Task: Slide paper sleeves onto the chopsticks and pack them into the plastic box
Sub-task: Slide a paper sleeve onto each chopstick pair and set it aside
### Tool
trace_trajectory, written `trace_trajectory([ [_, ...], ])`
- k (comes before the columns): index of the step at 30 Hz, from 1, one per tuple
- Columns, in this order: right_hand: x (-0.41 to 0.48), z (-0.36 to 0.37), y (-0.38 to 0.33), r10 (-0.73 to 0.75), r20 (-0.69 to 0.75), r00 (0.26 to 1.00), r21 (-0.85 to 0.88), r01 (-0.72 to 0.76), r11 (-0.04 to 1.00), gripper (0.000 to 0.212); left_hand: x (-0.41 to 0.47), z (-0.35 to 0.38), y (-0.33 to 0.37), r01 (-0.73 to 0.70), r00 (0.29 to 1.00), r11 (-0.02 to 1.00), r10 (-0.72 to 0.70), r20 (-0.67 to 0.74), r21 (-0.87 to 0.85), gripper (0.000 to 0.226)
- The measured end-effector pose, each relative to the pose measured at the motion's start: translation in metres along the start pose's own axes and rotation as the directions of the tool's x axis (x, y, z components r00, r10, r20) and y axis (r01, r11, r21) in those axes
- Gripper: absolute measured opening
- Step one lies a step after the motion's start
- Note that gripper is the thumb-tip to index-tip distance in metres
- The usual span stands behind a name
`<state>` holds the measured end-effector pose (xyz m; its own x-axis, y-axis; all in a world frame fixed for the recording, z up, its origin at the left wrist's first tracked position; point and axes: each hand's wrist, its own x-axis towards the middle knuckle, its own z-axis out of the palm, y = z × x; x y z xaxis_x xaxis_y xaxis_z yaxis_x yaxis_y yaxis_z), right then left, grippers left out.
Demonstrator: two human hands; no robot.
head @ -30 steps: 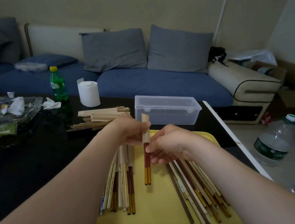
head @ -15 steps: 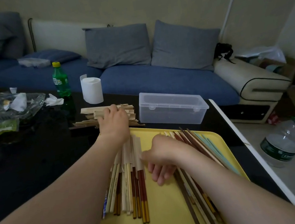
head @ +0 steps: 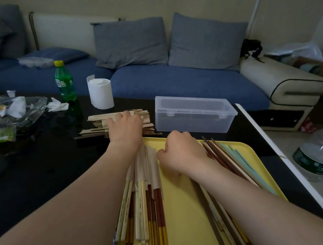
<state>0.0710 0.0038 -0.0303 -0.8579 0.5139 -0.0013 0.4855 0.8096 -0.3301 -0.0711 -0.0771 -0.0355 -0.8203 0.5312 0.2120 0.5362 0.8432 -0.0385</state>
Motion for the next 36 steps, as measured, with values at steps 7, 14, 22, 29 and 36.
trace_trajectory([
  [7,0.005,-0.004,0.008,0.022,-0.044,0.999,0.019,-0.021,1.0,0.031,0.003,0.002,-0.006,0.009,0.989,0.998,-0.018,-0.15,-0.061,0.016],
  [14,-0.005,-0.021,0.015,0.072,-0.057,0.996,0.043,-0.07,0.997,0.026,-0.007,-0.007,-0.006,-0.065,0.973,0.993,0.04,-0.229,-0.101,0.031],
  [22,-0.016,-0.032,0.023,0.133,-0.029,0.991,0.023,-0.132,0.991,0.025,-0.016,-0.004,-0.003,-0.029,0.999,0.999,0.029,0.022,0.036,0.046],
  [29,-0.016,-0.03,0.021,0.109,-0.002,0.994,0.006,-0.109,0.994,0.023,-0.013,-0.007,0.0,-0.03,0.999,0.997,0.028,0.03,0.065,0.034],
  [36,-0.016,-0.039,0.02,0.162,0.073,0.984,-0.02,-0.161,0.987,0.017,-0.013,-0.009,-0.001,-0.006,0.996,1.0,0.005,-0.089,-0.012,0.031],
])
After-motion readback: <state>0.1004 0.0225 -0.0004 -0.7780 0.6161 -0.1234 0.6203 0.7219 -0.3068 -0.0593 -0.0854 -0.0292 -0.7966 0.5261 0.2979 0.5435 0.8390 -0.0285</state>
